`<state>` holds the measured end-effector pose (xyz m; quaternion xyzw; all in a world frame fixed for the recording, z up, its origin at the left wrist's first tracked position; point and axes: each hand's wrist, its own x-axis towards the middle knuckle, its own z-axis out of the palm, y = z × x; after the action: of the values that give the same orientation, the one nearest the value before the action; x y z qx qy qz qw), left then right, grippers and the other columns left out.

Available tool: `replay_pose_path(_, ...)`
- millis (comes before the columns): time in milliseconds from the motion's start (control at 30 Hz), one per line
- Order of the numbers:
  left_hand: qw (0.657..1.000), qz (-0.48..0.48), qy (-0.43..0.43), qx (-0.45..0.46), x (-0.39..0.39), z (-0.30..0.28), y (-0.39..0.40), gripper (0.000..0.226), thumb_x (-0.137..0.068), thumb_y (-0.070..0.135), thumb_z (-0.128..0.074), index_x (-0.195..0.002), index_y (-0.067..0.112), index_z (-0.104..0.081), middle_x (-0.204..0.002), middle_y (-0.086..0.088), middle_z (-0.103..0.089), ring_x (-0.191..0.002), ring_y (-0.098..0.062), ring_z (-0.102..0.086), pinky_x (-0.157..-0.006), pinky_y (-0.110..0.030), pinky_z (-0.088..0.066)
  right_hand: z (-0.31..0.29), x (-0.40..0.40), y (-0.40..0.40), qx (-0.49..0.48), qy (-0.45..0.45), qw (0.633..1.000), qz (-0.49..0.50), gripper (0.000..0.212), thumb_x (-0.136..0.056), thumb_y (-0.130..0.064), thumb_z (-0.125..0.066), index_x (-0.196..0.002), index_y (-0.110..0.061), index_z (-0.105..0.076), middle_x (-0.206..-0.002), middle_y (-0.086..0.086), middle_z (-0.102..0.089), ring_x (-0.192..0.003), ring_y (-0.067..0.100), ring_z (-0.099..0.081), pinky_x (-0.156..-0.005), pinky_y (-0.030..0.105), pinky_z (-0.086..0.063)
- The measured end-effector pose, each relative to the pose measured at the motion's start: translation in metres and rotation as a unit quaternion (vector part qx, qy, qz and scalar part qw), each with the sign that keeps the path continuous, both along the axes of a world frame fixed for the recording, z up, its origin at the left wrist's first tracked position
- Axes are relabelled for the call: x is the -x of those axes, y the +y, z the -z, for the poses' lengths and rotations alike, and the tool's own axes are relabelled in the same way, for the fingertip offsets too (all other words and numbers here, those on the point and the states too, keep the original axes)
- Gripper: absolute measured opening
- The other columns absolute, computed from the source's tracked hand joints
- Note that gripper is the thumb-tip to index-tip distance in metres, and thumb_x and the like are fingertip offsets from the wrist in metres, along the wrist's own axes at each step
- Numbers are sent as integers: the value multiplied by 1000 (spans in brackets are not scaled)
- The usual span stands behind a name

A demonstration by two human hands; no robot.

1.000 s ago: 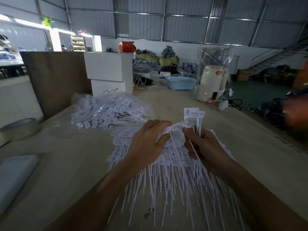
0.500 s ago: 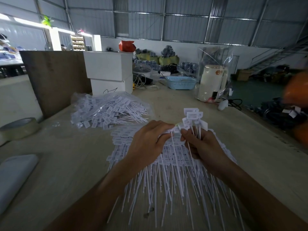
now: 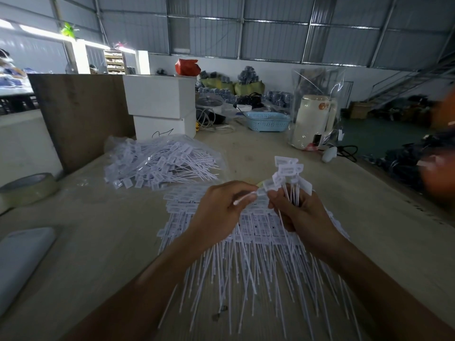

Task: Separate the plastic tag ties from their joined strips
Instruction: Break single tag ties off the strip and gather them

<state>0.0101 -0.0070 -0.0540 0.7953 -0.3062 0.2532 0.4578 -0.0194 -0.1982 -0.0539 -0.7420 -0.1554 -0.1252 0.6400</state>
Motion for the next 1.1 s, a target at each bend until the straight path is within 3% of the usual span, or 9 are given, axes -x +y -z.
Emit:
replay_pose_path(200, 998, 24, 55, 34, -3, 2, -2, 10, -91, 7, -67, -97, 7, -76, -78, 12, -70, -60, -5, -65, -61, -22, -52, -1, 2, -1, 8, -7, 1000, 3, 29, -85, -44, -65, -69, -20, -65, -49, -3, -39, -43, 13, -34, -44, 25, -32)
replay_pose_path(367, 986, 89, 108, 93, -1, -2, 0, 18, -95, -1, -58, -86, 8, -71, -75, -10, -72, -52, -17, -62, -52, -24, -47, -4, 3, -1, 37, -32, 999, 9, 25, -90, -35, -63, -67, -27, -65, -48, -3, -39, -43, 14, -35, -45, 26, -33)
replay_pose_path(467, 975, 130, 135, 122, -2, -5, 3, 15, -96, -3, -55, -92, -4, -69, -75, -16, -71, -52, -20, -61, -48, -25, -46, -4, 3, -1, 47, -35, 998, 17, 23, -91, -37, -62, -76, -20, -65, -49, -3, -39, -43, 15, -36, -45, 26, -34)
replay_pose_path(533, 976, 135, 129, 116, -2, -6, 2, 14, -96, -2, -55, -97, -5, -69, -76, -18, -69, -53, -25, -62, -49, -27, -47, -2, 1, 0, 47, -30, 998, 27, 35, -90, -41, -61, -81, -7, -61, -49, -4, -39, -43, 14, -36, -45, 25, -34)
replay_pose_path(700, 969, 148, 139, 140, 0, -7, 0, 19, -98, 0, -52, -110, -3, -67, -75, -21, -65, -56, -33, -60, -51, -34, -47, 1, -1, 4, 54, -13, 998, -1, 34, -97, -34, -59, -64, -25, -59, -47, -6, -38, -40, 8, -35, -45, 20, -33)
replay_pose_path(867, 980, 121, 118, 106, -4, -3, 2, 18, -99, -2, -51, -106, -3, -68, -72, -17, -62, -54, -28, -58, -51, -29, -45, 2, -2, 3, 44, 19, 998, -41, 37, -97, -39, -51, -73, -10, -52, -54, -1, -34, -43, 10, -28, -44, 20, -29)
replay_pose_path(1000, 998, 44, 40, -20, -9, 5, 5, 19, -97, 4, -56, -106, 9, -73, -74, 22, -60, -59, 3, -57, -61, -24, -48, 3, -3, 3, 54, 25, 996, -60, 41, -96, -45, -46, -71, -12, -43, -55, -6, -37, -47, 10, -26, -46, 23, -25)
replay_pose_path(1100, 999, 24, 20, -45, -7, 3, 5, 18, -96, 15, -62, -111, 17, -72, -88, 28, -62, -74, 13, -58, -68, -9, -42, 3, -3, 4, 50, 17, 996, -68, 44, -99, -45, -43, -74, -8, -45, -61, 3, -46, -49, 17, -33, -46, 28, -30)
